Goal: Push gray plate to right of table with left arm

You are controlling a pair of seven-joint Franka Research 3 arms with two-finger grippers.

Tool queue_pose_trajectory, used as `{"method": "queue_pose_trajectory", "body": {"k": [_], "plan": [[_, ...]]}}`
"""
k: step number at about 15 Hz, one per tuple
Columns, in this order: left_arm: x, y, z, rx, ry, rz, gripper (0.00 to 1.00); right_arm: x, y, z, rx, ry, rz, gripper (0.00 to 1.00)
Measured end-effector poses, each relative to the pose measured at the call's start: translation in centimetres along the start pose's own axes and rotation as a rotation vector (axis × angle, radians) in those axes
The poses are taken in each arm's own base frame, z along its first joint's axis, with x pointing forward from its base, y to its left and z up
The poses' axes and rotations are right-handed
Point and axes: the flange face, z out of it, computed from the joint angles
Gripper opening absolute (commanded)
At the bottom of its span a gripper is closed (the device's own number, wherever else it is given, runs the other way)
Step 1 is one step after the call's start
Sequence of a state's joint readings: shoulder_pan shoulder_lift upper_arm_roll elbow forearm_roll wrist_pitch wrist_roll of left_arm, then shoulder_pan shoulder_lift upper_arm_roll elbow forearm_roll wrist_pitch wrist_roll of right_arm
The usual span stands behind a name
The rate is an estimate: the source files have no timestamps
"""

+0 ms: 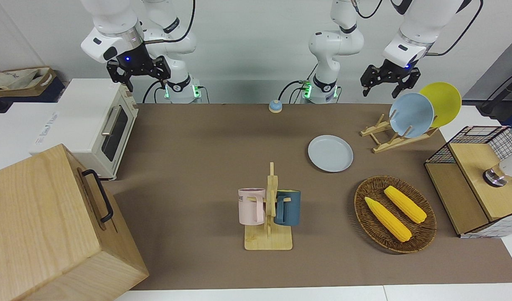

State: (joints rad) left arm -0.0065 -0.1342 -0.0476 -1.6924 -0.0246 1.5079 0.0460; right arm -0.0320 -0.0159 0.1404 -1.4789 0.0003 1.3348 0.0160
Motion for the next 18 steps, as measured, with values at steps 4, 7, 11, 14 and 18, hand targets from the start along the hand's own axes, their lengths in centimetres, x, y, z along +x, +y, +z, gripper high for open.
{"method": "queue_pose_trajectory", "body": {"k": [4, 7, 11, 14, 18], "plan": [[0.0, -0.4, 0.6, -0.002, -0.017, -0.010, 1.00, 0.0, 0.0, 0.0, 0.000, 0.000, 0.000, 0.983], [0.1, -0.8, 1.5, -0.004, -0.034, -0.018, 1.00, 0.0, 0.0, 0.0, 0.000, 0.000, 0.000, 0.983], [0.6, -0.9, 3.6, -0.005, -0.035, -0.020, 1.00, 0.0, 0.0, 0.0, 0.000, 0.000, 0.000, 0.983], [1.0, -1.4, 5.7, -0.005, -0.025, -0.027, 1.00, 0.0, 0.0, 0.0, 0.000, 0.000, 0.000, 0.983], [1.1, -2.5, 8.6, -0.008, -0.002, -0.049, 1.00, 0.0, 0.0, 0.0, 0.000, 0.000, 0.000, 0.983]]}}
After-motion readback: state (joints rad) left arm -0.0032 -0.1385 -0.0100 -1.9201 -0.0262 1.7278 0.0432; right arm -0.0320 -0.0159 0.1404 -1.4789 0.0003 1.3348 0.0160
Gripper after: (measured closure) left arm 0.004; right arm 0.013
